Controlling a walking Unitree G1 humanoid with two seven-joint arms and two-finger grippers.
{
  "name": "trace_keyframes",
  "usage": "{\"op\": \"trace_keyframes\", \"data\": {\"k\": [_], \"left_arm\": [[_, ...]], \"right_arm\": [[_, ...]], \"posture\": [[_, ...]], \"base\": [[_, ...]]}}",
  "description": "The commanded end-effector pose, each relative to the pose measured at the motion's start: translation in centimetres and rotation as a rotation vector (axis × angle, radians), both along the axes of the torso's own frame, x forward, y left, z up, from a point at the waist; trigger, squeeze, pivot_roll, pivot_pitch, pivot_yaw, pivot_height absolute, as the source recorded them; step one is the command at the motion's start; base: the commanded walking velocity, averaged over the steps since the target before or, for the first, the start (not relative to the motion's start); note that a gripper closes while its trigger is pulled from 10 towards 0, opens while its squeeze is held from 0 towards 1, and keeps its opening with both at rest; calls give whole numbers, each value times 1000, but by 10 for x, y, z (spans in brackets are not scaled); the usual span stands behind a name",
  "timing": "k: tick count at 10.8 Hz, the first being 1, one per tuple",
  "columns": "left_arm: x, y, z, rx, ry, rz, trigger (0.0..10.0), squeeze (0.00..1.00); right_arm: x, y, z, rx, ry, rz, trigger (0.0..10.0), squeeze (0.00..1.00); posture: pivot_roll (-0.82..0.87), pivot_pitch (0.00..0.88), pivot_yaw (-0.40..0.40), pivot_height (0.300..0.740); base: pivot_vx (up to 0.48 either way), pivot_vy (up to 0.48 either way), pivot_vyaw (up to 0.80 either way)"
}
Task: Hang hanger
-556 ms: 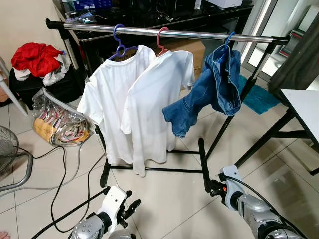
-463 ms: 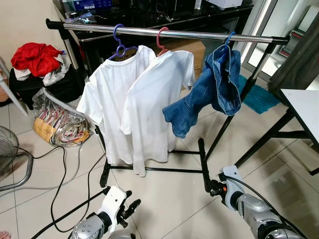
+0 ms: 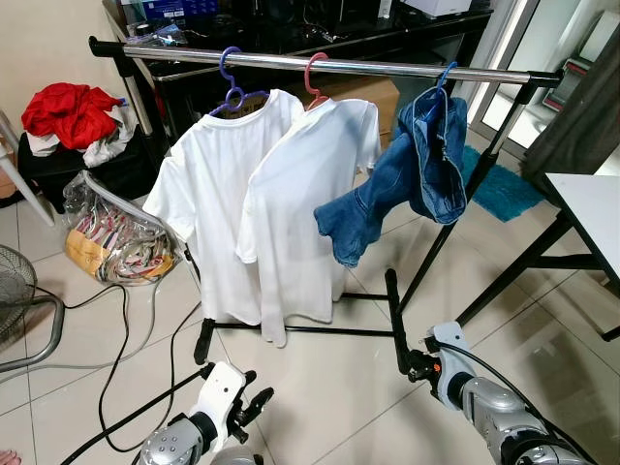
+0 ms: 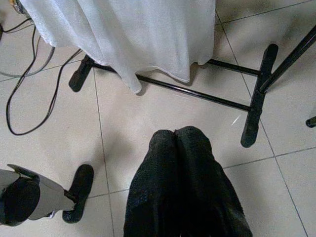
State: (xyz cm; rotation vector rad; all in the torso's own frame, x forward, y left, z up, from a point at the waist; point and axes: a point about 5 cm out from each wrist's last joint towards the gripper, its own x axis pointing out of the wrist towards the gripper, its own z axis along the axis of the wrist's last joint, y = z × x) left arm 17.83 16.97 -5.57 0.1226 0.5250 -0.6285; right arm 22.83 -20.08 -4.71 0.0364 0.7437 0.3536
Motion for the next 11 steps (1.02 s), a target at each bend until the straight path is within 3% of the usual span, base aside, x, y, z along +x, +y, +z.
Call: {"op": "trace_keyframes", "data": {"k": [1, 11], "left_arm": [[40, -21, -8, -72, 273, 496, 10000, 0], [39, -25, -8, -69, 273, 480, 10000, 0]], "right_arm": [[18, 96, 6, -79, -37, 384, 10000, 0], [18, 94, 6, -87, -34, 394, 10000, 0]], "posture": [[119, 0, -29, 740], [122, 0, -40, 740]], "base": [[0, 0, 0], [0, 0, 0]]}}
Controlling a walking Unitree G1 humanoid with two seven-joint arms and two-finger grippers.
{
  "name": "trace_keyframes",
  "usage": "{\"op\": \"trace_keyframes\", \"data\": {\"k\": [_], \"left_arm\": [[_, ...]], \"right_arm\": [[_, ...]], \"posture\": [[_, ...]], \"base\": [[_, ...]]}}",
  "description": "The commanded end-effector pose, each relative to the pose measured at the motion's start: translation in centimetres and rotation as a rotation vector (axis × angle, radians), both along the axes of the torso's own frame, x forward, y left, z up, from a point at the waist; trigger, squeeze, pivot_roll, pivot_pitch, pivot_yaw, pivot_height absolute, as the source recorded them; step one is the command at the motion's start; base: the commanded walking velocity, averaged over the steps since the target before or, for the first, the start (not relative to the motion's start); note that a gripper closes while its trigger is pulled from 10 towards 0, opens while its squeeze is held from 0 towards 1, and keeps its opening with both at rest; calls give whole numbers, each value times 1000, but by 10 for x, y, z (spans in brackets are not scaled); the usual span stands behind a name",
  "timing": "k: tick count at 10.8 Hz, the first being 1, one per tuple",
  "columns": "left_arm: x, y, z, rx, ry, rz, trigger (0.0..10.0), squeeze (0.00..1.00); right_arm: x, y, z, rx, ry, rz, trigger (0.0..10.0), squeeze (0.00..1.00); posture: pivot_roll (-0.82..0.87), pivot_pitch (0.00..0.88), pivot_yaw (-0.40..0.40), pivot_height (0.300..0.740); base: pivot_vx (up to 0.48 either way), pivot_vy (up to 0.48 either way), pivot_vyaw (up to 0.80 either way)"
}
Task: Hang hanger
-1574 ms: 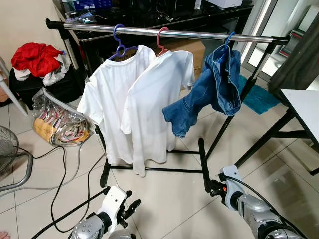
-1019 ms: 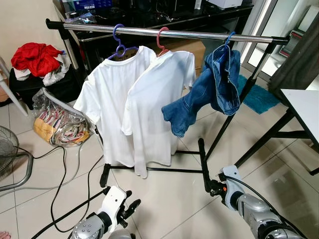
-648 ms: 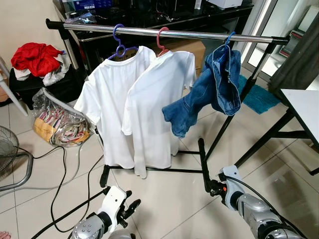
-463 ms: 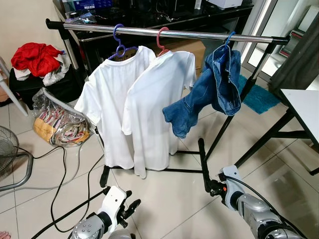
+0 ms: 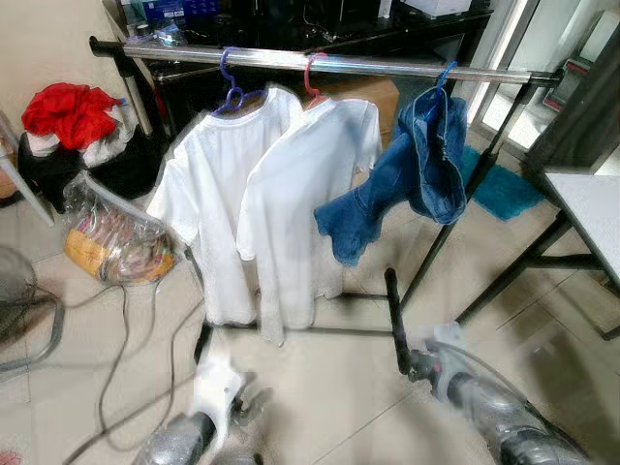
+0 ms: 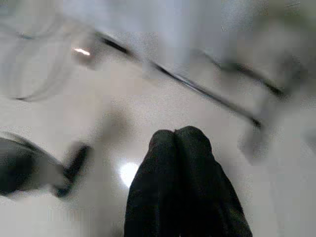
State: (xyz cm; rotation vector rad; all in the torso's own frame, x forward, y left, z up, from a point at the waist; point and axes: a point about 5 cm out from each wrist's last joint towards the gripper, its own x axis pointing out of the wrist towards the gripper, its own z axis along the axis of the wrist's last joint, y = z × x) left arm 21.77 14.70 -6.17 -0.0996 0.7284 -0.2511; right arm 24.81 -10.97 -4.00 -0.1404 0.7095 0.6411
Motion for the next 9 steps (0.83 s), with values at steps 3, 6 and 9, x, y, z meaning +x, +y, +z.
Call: {"op": "trace_keyframes", "data": {"k": [3, 6, 9], "left_arm": [[-6, -8, -5, 27, 36, -9, 10000, 0], [-3, -7, -4, 35, 30, 33, 10000, 0], [9, 9, 17, 33, -232, 119, 10000, 0]], "right_arm": [[1, -12, -1, -47, -26, -31, 10000, 0], [17, -16, 12, -74, -151, -141, 10000, 0], [28, -31, 27, -5, -283, -243, 10000, 0]], "posture": [[94, 0, -17, 740], [96, 0, -22, 740], [94, 0, -21, 740]], "base": [[0, 0, 0], [0, 0, 0], [0, 0, 0]]}}
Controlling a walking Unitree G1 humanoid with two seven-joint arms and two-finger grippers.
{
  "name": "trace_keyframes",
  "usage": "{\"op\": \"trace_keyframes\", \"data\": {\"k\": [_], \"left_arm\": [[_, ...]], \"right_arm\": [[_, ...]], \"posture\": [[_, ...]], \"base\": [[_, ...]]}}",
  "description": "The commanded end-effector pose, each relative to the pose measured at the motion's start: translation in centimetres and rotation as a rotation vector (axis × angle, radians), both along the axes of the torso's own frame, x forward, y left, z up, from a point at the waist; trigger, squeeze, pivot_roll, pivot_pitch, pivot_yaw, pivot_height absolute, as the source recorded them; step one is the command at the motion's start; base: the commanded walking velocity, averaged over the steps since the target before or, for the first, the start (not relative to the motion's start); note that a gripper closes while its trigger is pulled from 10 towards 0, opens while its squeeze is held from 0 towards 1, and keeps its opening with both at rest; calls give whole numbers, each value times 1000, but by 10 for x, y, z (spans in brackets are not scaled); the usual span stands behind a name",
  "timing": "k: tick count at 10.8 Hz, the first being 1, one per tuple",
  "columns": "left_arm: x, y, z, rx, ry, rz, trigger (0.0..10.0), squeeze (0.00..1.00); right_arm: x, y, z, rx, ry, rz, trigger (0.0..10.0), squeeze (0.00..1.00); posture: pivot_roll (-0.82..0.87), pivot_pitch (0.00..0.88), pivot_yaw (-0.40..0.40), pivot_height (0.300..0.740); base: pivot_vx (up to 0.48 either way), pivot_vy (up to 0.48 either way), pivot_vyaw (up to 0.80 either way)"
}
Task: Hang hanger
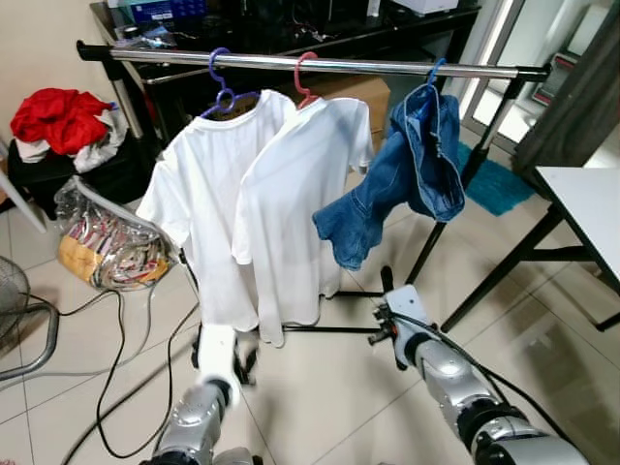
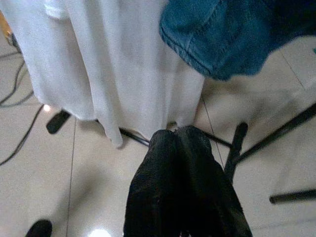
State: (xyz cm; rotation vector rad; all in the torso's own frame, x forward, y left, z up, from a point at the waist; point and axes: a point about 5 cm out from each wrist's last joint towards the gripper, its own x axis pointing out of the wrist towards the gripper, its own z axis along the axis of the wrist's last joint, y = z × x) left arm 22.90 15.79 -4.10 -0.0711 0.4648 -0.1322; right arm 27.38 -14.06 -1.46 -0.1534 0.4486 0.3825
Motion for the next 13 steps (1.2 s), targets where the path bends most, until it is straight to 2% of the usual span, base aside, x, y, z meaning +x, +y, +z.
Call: {"op": "trace_keyframes", "data": {"k": [1, 2, 3, 4, 7, 10, 11, 12, 13], "left_arm": [[2, 4, 8, 16, -80, 16, 10000, 275], [6, 5, 17, 25, -163, 17, 10000, 1000], [7, 5, 19, 25, -179, 16, 10000, 1000], [18, -4, 37, 71, -304, -50, 10000, 1000], [31, -11, 58, 50, -419, -53, 10000, 1000], [33, -9, 66, 39, -456, -21, 10000, 1000], [33, -8, 67, 35, -454, -23, 10000, 1000], [35, -9, 72, 63, -475, -58, 10000, 0], [36, -9, 74, 68, -477, -67, 10000, 0]], "right_arm": [[5, -9, 8, 24, -70, -55, 10000, 0], [9, -16, 16, 44, -135, -118, 10000, 0], [10, -17, 17, 47, -147, -129, 10000, 0], [19, -15, 31, 97, -238, -161, 10000, 1000], [29, -18, 49, 100, -353, -223, 10000, 1000], [32, -24, 56, 70, -402, -290, 10000, 1000], [35, -25, 59, 55, -419, -320, 10000, 494], [41, -23, 67, 12, -453, -342, 10000, 0], [45, -19, 71, 11, -468, -346, 10000, 0]], "posture": [[97, 0, -20, 740], [98, 0, -20, 740], [98, 0, -20, 740], [94, 0, -16, 740], [93, 0, -15, 740], [93, 0, -13, 740], [98, 0, -13, 740], [101, 0, -12, 740], [105, 0, -12, 740]], "base": [[0, 0, 0], [0, 0, 0], [0, 0, 0], [0, 0, 0], [0, 0, 0], [0, 0, 0], [0, 0, 0], [0, 0, 0], [0, 0, 0]]}}
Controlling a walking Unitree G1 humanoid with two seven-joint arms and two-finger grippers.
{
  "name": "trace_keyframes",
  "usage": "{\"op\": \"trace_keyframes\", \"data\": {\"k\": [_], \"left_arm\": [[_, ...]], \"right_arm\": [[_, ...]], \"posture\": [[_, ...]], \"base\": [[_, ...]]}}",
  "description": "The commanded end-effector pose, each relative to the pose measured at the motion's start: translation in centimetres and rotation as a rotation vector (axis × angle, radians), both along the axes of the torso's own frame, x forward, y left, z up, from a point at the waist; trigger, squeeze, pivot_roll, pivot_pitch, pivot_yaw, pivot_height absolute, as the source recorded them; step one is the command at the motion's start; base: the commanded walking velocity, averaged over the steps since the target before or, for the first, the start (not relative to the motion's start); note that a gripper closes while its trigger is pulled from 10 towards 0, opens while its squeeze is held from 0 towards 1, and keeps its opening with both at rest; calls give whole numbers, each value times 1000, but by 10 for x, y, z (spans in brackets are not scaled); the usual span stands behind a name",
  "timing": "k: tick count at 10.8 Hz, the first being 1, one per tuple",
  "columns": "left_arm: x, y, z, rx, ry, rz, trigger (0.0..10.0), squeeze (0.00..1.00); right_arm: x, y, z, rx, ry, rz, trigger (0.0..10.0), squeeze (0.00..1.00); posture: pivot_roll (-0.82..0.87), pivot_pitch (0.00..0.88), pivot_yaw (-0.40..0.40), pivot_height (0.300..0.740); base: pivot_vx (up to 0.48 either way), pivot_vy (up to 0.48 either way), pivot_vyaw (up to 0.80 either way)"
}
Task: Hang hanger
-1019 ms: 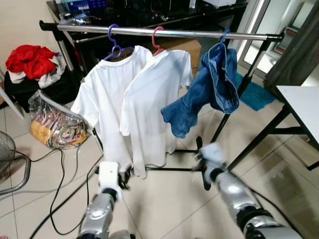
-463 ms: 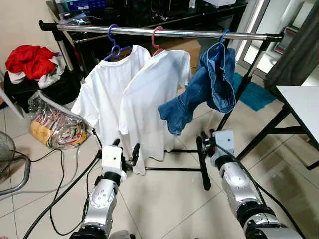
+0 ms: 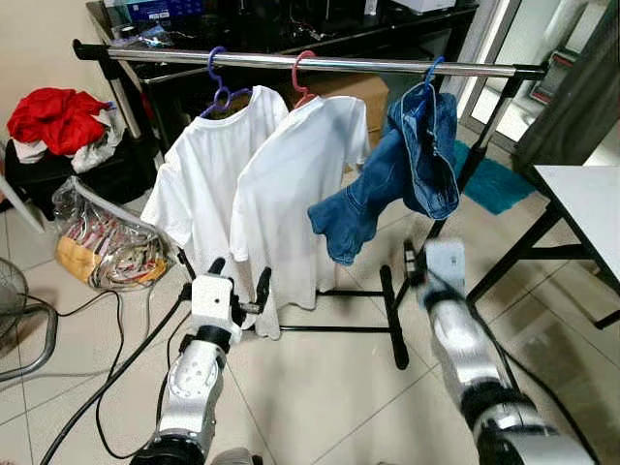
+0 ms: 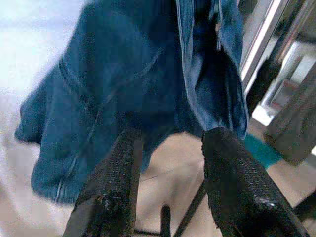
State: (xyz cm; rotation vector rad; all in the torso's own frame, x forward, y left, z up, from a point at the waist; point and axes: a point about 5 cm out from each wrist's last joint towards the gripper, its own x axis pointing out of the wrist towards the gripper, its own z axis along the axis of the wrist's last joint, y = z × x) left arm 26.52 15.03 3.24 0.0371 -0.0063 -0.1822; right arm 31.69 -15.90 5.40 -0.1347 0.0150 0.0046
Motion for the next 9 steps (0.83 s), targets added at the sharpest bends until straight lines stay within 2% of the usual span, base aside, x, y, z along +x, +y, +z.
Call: {"op": "trace_keyframes", "data": {"k": [1, 2, 4, 9], "left_arm": [[1, -3, 1, 23, 5, -15, 10000, 0], [2, -5, 1, 34, 6, -26, 10000, 0], [1, -7, 2, 42, 5, -31, 10000, 0], [2, -6, 3, 61, 8, -37, 10000, 0]], "right_arm": [[6, 6, 8, 16, -25, 7, 10000, 0], [9, 15, 12, 32, -35, 33, 10000, 0], [10, 27, 14, 38, -40, 76, 10000, 0], [12, 30, 15, 50, -34, 82, 10000, 0]], "posture": [[108, 0, -14, 740], [109, 0, -14, 740], [114, 0, -18, 740], [113, 0, -10, 740]], "base": [[0, 0, 0], [0, 0, 0], [306, 0, 0], [351, 0, 0]]}}
